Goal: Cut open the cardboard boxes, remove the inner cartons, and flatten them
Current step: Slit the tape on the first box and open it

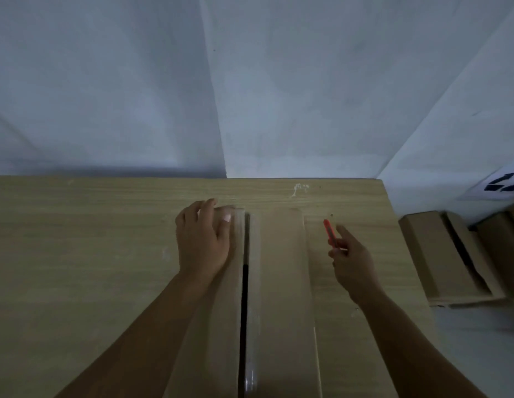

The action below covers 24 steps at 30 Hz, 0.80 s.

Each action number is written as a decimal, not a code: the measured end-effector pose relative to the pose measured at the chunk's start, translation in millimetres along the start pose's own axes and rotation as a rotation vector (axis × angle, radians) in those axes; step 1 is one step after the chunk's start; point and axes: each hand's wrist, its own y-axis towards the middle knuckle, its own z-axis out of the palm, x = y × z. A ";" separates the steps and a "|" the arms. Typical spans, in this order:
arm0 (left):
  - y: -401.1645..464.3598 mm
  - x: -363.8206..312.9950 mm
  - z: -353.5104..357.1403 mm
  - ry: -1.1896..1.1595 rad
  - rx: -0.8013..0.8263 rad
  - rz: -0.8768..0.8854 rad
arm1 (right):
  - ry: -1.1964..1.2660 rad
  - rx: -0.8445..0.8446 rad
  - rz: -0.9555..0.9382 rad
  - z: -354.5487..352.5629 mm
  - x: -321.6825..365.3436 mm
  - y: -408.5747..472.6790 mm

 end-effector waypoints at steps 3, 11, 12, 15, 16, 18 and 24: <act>-23.7 -4.8 -15.3 -0.055 0.000 0.044 | 0.017 -0.115 -0.004 4.1 -17.2 -36.2; -115.2 12.8 -44.1 -0.152 0.087 0.135 | -0.207 -0.387 0.160 9.3 -78.4 -159.2; -128.1 15.4 -47.8 -0.161 0.103 0.141 | -0.212 -0.416 0.187 8.8 -85.7 -174.8; -165.7 23.4 -59.3 -0.194 0.147 0.135 | -0.283 -0.444 0.224 7.2 -113.4 -211.2; -176.1 26.6 -62.8 -0.197 0.162 0.135 | -0.313 -0.440 0.235 6.4 -121.4 -220.2; -193.6 33.8 -67.5 -0.194 0.189 0.140 | -0.353 -0.443 0.261 5.3 -133.2 -235.6; -221.9 47.0 -74.8 -0.214 0.198 0.229 | -0.409 -0.418 0.266 2.0 -149.6 -257.4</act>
